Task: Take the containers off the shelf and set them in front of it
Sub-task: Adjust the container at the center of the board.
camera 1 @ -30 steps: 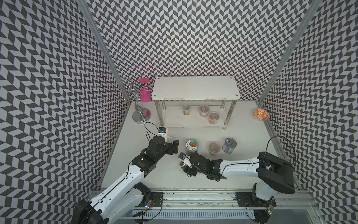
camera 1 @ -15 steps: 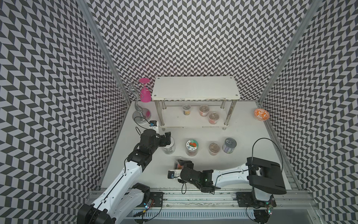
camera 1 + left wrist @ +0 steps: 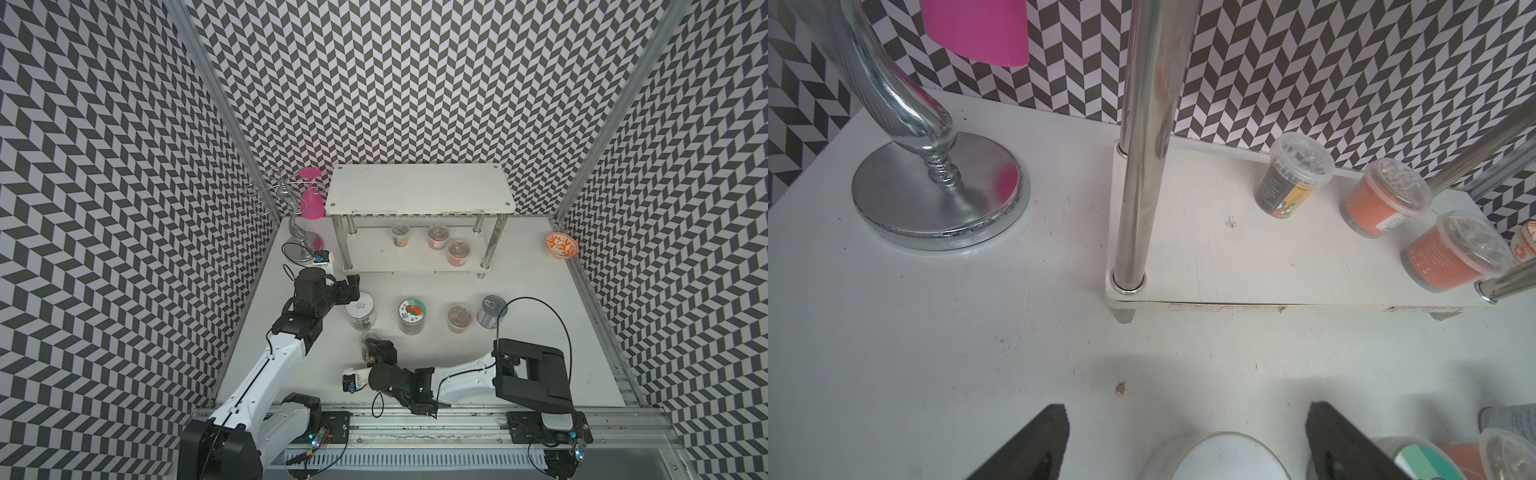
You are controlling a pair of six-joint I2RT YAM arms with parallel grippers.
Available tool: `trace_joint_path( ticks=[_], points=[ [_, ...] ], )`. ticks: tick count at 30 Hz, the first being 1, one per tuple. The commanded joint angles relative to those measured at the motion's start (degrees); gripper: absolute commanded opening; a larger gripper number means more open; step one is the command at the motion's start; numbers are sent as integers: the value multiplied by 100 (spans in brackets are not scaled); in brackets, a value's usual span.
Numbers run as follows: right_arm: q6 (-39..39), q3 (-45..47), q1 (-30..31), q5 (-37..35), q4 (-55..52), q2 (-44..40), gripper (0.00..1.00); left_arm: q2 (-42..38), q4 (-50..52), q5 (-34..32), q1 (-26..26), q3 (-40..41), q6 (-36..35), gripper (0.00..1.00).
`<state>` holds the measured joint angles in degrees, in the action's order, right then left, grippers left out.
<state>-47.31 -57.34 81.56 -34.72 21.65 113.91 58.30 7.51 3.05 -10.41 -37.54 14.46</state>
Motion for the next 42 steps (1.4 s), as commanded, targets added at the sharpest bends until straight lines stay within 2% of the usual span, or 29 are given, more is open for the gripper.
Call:
trace_joint_path(
  ticks=[1, 6, 13, 18, 22, 24, 26, 29, 33, 42],
  points=[
    [-138, -49, 107, 91, 208, 163, 82, 32, -211, 235, 113, -149, -132, 94],
    [-166, 13, 221, 265, 287, 136, 92, -3, -295, 315, 202, -30, -124, 94],
    [205, -153, 291, 668, 144, 51, 93, -19, -355, 386, 285, 16, -119, 95],
    [723, 219, 302, 749, 59, -786, 93, -38, -366, 433, 321, -4, -121, 95],
    [1646, 951, 275, 875, -262, -1740, 92, -15, -356, 460, 355, -35, -127, 95],
    [2144, 1206, 176, 1190, -522, -2115, 91, 8, -372, 498, 357, -38, -120, 95],
    [2601, 1465, -31, 1835, -634, -2389, 87, 41, -375, 525, 369, -42, -115, 95],
    [2896, 1613, -330, 2706, -528, -2414, 82, 76, -377, 556, 371, -46, -119, 95],
    [3358, 1574, -1024, 3936, -378, -2310, 70, 54, -302, 556, 386, -73, -154, 95],
    [3379, 773, -1335, 4571, -721, -1310, 63, 76, -265, 591, 416, -106, -187, 95]
  ],
)
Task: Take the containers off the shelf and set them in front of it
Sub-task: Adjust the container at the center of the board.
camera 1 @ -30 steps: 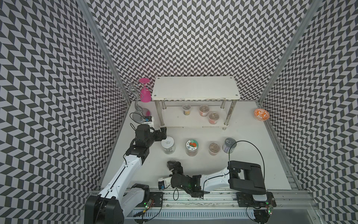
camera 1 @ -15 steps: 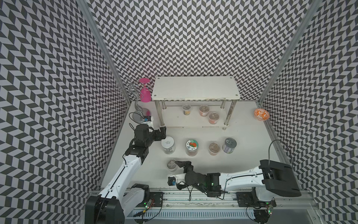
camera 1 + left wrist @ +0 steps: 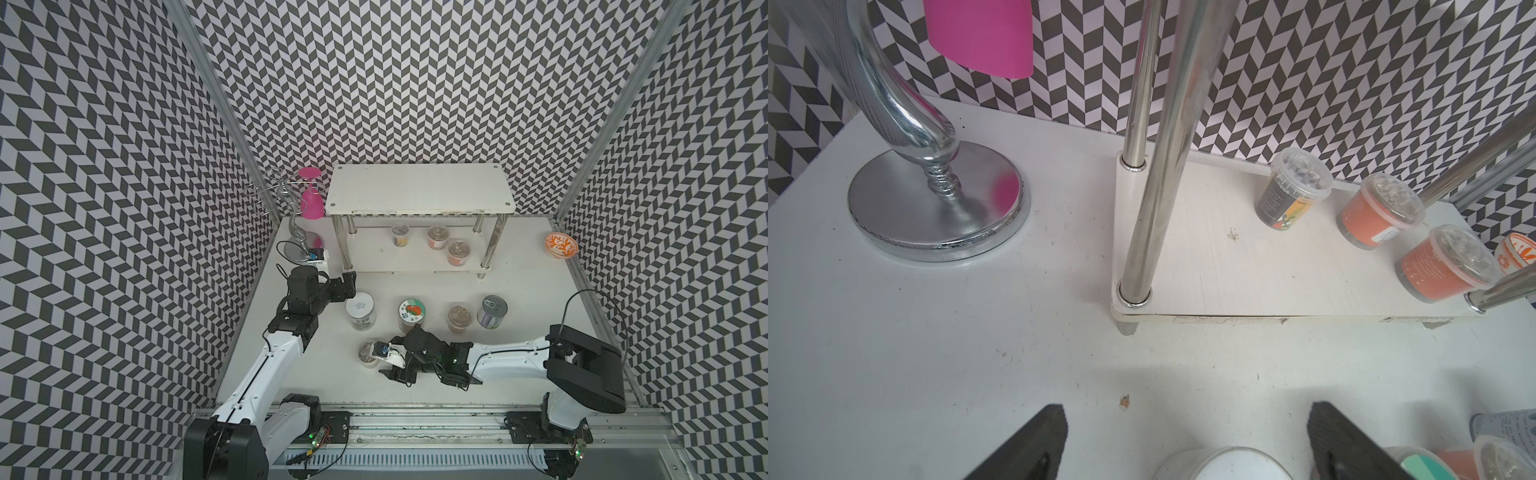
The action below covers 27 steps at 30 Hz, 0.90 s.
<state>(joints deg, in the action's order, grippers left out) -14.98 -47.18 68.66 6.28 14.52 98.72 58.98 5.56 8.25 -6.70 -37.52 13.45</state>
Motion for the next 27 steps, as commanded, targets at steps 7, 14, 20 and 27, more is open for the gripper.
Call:
trace_joint_path(
  ticks=[7, 14, 20, 27],
  points=[
    [121, -684, -110, 554, -53, 688, 60, 38, -56, 102, 48, -142, -124, 95],
    [-149, -916, -129, 608, -13, 848, 63, 28, -75, 163, 66, -113, -152, 96],
    [-504, -803, -107, 1040, 6, 807, 64, 11, -46, 158, 73, -116, -219, 96],
    [-109, -701, -250, 1008, -163, 448, 65, 60, -116, 322, 80, -141, -194, 96]
  ],
)
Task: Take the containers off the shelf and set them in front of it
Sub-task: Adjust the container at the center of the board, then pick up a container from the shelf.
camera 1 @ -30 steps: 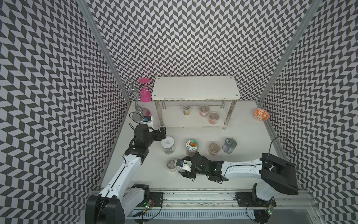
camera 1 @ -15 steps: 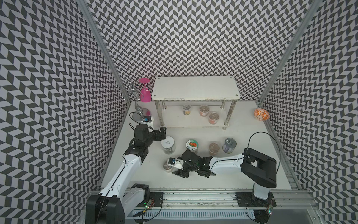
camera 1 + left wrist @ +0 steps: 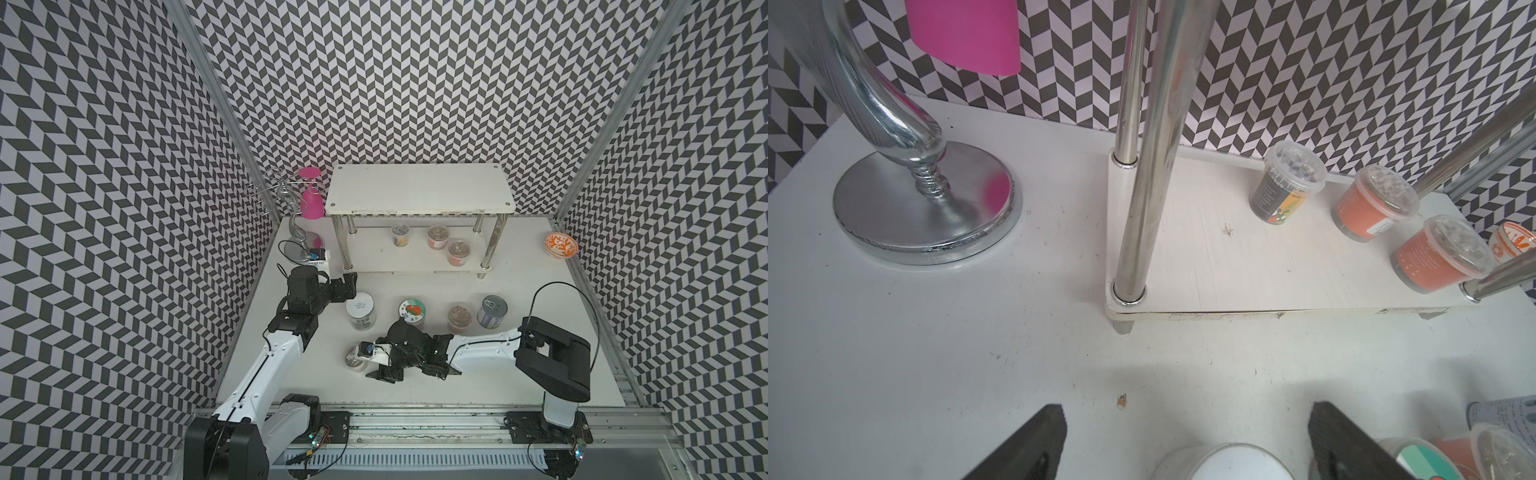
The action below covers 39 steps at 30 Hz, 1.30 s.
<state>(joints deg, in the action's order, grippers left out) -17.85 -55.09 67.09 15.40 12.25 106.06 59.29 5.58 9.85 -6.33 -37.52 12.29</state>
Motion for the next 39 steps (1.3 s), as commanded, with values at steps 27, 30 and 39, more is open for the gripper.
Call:
trace_joint_path(
  ticks=[27, 30, 39],
  points=[
    [3505, -1762, -2395, -2493, 744, 377, 100, -79, -123, 410, 34, -67, -134, 98],
    [3378, -2086, -2484, -2706, 831, 790, 100, -119, -145, 474, 33, -38, -127, 99],
    [3149, -3385, -2687, -3080, 711, 2004, 100, -132, -203, 684, 24, -20, -122, 99]
  ],
)
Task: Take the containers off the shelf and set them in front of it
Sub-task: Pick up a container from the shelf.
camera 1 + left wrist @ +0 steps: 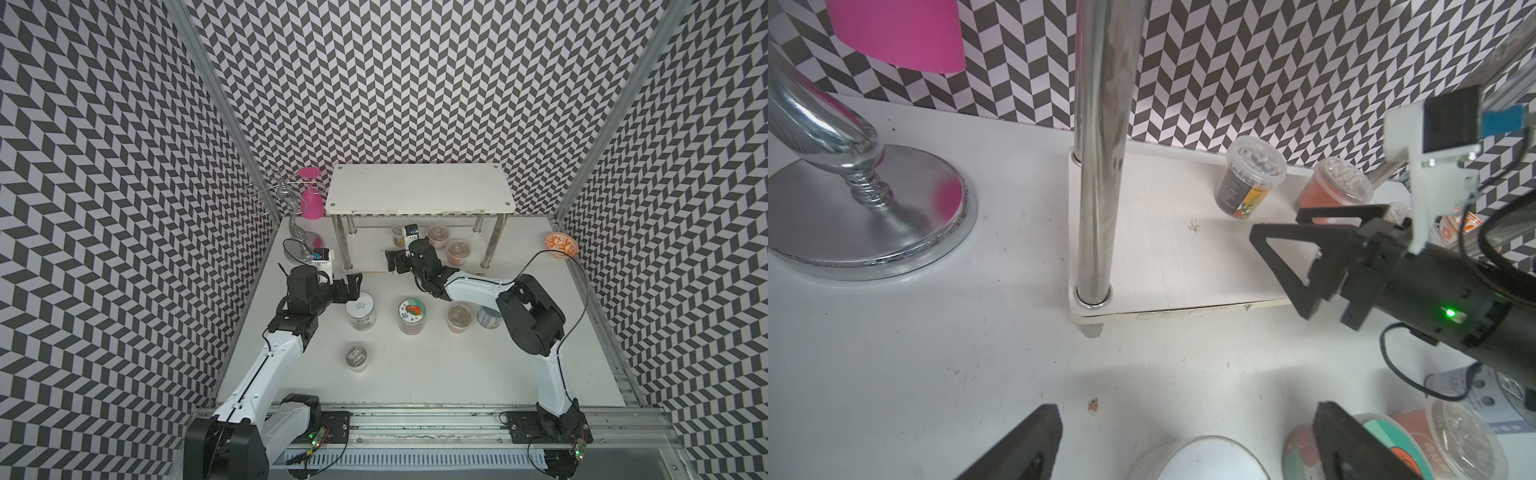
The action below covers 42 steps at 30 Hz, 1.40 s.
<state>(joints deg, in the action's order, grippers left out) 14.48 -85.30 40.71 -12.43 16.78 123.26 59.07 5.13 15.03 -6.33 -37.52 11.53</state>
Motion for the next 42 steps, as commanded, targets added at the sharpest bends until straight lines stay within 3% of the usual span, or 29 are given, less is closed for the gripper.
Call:
trace_joint_path(
  ticks=[1, 8, 16, 33, 42],
  points=[
    [-88, -521, -58, -334, 216, 399, 100, -110, -157, 183, 23, -27, -48, 99],
    [-317, -1524, -141, -561, -64, 1128, 100, -113, -146, 288, 16, -24, -50, 99],
    [-450, -1848, -221, -715, -1, 1397, 100, -97, -118, 355, 11, 7, -69, 99],
    [-1304, -1843, -308, -418, 452, 1414, 77, 28, -132, 431, -1, 38, -72, 100],
    [-1594, -1181, -300, -181, 952, 945, 72, 78, -164, 457, -1, 67, -57, 100]
  ],
)
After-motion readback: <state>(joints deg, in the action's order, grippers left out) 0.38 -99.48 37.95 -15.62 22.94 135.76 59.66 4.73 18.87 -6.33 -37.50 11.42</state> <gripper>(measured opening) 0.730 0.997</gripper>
